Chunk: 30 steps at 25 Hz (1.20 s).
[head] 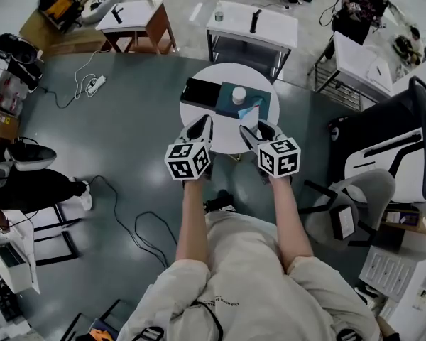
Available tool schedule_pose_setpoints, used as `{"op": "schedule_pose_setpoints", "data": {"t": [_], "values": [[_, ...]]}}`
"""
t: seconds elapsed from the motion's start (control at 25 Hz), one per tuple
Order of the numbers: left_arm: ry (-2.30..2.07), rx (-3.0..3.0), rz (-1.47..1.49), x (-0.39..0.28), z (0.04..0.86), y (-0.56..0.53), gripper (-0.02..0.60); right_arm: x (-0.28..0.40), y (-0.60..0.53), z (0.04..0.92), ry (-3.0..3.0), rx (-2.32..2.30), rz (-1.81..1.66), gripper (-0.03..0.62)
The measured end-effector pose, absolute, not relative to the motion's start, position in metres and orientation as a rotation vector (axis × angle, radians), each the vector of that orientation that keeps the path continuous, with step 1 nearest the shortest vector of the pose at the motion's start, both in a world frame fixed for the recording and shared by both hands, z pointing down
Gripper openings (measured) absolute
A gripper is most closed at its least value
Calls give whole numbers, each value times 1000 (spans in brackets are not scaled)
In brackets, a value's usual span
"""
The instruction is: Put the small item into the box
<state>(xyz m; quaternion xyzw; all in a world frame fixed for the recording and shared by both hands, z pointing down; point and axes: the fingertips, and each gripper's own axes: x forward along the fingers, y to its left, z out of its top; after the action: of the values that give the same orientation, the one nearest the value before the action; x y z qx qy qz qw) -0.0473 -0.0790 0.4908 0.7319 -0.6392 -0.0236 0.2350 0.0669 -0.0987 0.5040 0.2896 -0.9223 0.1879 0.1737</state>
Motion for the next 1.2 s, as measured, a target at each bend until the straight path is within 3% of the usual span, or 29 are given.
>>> {"op": "schedule_pose_setpoints", "data": {"t": [0.56, 1.2], "values": [[-1829, 1962, -54, -125, 494, -66, 23, -10, -114, 516, -2625, 766, 527, 216], [-1875, 1901, 3, -159, 517, -70, 23, -52, -138, 548, -2620, 671, 601, 216]]}}
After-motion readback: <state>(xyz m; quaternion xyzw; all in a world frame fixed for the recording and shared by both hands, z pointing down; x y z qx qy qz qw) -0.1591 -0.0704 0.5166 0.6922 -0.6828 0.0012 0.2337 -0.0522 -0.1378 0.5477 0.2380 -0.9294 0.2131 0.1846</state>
